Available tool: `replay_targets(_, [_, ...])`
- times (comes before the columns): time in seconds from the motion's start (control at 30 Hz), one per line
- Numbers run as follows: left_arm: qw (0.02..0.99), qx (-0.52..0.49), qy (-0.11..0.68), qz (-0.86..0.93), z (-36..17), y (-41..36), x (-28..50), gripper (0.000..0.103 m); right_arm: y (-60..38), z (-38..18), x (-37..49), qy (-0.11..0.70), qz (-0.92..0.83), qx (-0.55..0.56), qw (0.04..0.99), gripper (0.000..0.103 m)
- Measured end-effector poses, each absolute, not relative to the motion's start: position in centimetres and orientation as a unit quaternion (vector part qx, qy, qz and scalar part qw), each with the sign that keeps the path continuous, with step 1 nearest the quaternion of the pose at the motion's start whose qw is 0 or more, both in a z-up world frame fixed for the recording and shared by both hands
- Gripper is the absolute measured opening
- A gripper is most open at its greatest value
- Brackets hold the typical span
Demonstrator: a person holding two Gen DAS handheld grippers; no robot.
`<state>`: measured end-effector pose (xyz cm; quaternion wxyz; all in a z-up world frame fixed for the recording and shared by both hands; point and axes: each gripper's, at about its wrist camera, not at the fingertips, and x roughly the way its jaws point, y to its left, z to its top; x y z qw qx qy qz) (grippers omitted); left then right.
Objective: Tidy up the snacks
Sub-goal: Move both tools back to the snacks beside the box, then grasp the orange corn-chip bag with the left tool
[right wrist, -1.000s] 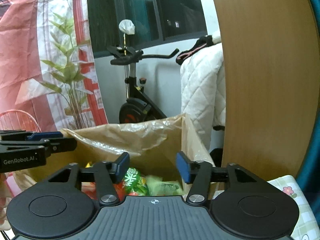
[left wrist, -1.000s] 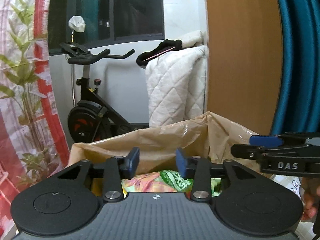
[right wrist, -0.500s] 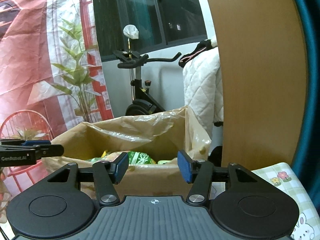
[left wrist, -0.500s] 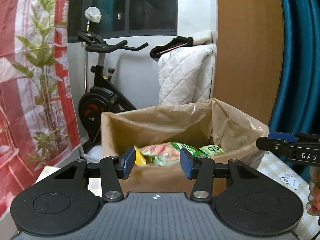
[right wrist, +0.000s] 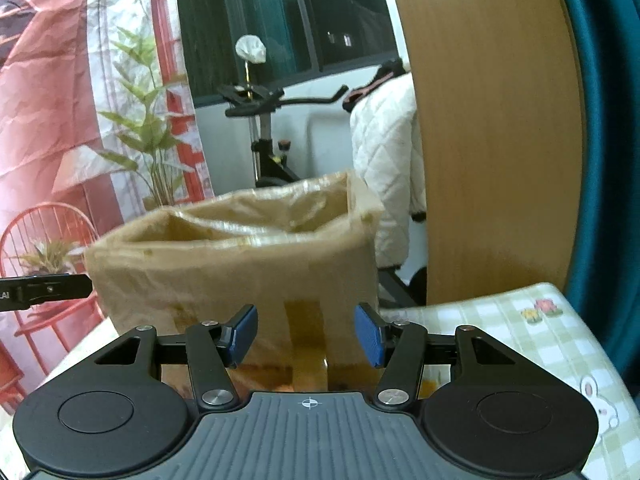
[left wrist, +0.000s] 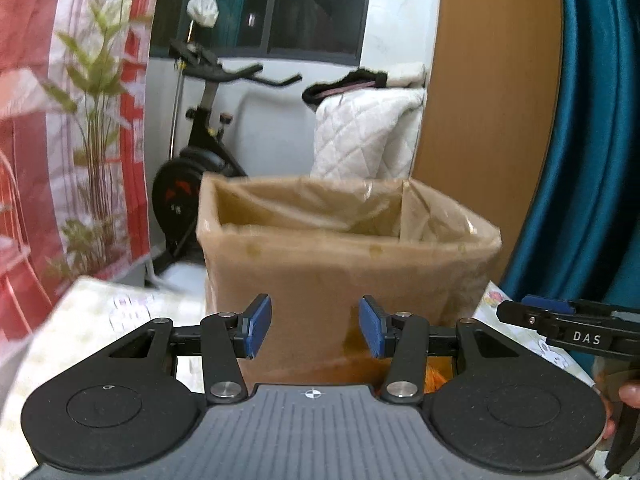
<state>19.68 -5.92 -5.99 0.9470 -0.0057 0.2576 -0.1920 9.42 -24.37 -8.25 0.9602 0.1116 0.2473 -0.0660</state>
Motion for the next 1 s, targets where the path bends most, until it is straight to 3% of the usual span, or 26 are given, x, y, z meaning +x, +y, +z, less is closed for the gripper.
replay_targets(0.43, [0.928, -0.031, 0.322, -0.187, -11.4, -6.3, 18.8, 0.051, -22.9, -14.9, 8.7, 0.336, -0.028, 0.102, 0.936, 0.050])
replay_targets(1.0, [0.910, -0.060, 0.369, -0.182, -15.2, -5.4, 18.3, 0.051, -21.3, -17.5, 9.4, 0.362, 0.003, 0.096, 0.927, 0.053])
